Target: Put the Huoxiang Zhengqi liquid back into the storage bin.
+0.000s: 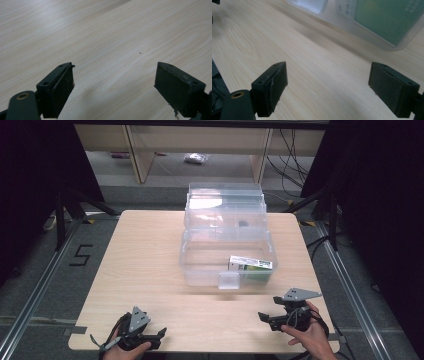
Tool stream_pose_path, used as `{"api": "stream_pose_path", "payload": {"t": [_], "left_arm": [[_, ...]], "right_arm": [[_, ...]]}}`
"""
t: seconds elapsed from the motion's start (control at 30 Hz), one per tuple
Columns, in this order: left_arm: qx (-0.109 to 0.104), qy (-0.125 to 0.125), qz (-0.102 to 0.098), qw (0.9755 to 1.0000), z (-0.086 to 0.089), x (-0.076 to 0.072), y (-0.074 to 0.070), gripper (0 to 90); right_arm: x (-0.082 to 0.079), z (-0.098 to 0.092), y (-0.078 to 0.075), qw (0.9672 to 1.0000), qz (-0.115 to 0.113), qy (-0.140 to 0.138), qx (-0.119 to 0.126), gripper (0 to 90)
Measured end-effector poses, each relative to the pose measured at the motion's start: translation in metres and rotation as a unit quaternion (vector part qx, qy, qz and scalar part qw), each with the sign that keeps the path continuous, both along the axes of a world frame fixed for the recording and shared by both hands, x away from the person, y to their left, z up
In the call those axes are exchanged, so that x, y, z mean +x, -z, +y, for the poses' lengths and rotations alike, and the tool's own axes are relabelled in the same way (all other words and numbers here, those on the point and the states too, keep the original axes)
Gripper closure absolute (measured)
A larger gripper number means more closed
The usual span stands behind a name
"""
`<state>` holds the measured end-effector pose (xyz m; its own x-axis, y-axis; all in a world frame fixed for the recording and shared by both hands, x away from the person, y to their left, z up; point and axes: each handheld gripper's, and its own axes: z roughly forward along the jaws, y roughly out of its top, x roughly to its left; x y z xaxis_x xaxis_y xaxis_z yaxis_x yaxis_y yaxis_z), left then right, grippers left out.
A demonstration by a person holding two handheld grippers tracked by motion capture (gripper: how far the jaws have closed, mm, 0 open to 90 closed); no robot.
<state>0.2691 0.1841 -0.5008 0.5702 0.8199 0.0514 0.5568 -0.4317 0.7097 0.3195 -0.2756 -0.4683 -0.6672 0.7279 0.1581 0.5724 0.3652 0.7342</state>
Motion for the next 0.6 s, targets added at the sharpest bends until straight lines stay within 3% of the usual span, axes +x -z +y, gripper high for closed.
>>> {"api": "stream_pose_path", "payload": {"t": [0.13,0.2,0.3,0.43,0.47,0.57,0.6], "left_arm": [[-0.002,0.0,-0.001,1.0,0.0,0.0,0.0,15.0],[-0.004,-0.001,-0.001,1.0,0.0,0.0,0.0,15.0],[-0.006,0.001,0.0,1.0,0.0,0.0,0.0,15.0],[-0.002,-0.001,0.0,1.0,0.0,-0.001,0.0,15.0],[0.0,0.001,0.001,1.0,0.0,-0.001,-0.001,15.0],[-0.002,0.002,0.001,1.0,0.0,0.0,-0.001,15.0],[-0.002,0.002,0.002,1.0,0.0,0.0,-0.001,15.0]], "right_arm": [[-0.004,-0.004,0.005,0.9999,-0.01,-0.002,-0.005,16.5],[-0.007,-0.004,0.009,1.0,0.005,-0.001,0.005,16.5],[-0.01,-0.006,0.013,1.0,0.004,0.002,0.002,16.5],[-0.015,-0.006,0.018,0.9997,0.023,0.004,-0.01,16.5],[-0.014,-0.006,0.019,0.9998,0.012,-0.005,-0.014,16.5],[-0.016,-0.005,0.02,0.9994,0.029,0.01,-0.015,16.6],[-0.014,-0.006,0.021,0.9996,0.018,0.004,-0.022,16.5]]}}
